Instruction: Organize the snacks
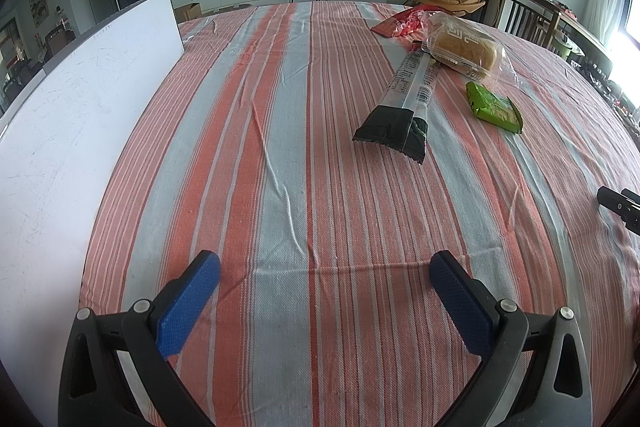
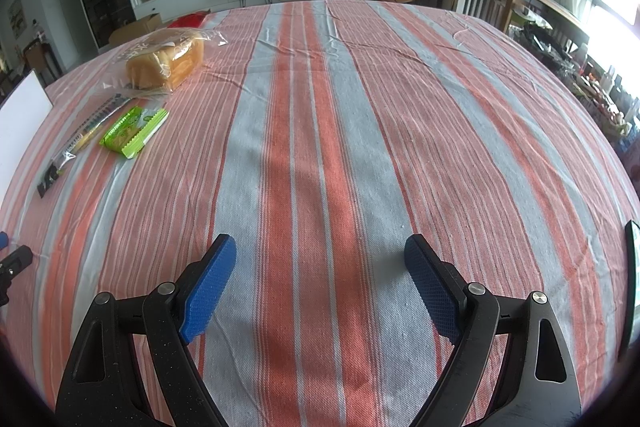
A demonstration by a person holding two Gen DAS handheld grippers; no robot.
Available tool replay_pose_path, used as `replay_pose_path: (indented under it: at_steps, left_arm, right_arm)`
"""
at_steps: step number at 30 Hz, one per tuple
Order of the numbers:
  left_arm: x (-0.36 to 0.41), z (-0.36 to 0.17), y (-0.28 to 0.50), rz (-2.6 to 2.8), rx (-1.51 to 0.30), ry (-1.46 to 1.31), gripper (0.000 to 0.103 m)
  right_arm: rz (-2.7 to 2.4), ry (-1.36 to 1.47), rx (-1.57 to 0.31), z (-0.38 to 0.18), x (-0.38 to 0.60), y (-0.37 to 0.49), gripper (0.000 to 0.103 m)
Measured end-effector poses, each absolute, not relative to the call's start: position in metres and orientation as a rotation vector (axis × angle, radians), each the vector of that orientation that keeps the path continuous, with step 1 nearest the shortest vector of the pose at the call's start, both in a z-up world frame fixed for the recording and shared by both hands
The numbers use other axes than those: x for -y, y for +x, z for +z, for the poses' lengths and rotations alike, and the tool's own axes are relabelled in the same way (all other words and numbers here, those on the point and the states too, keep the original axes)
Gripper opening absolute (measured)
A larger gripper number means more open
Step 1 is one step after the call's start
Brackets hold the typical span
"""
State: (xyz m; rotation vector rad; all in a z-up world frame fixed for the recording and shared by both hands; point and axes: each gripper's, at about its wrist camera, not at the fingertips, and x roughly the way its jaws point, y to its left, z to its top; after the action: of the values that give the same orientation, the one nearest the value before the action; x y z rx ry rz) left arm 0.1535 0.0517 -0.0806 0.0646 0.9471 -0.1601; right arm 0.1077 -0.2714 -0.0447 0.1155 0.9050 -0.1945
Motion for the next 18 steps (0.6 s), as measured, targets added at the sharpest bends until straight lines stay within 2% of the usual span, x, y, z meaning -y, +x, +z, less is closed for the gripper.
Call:
replay_pose_path:
  at_steps: [7,11,16,18]
  left_arm:
    - [-0.053,-0.079,0.160,-0.204,-0.992,0.060,0.103]
    - [-0.051,-0.057,0.177,-0.322,-1.001,-0.037,0.103]
    - [-0.009,-0.032,0.223,-0.377,-0.995,0.121,0.103]
    - [0.006,-0.038,0.248,-0.377,-1.030,0.142,0.097]
  right_arm:
    - [-0.194,0.117,-0.905,-0.045,0.271,0.108,0.089]
    - [-0.194,0.116,-0.905,-0.045,0.271,0.108,0.089]
    - [-0.194,0.116,-0.905,-0.045,0.271,0.108,0.089]
    - [-0.194,0.116,-0.905,-0.045,0.271,0.108,0.089]
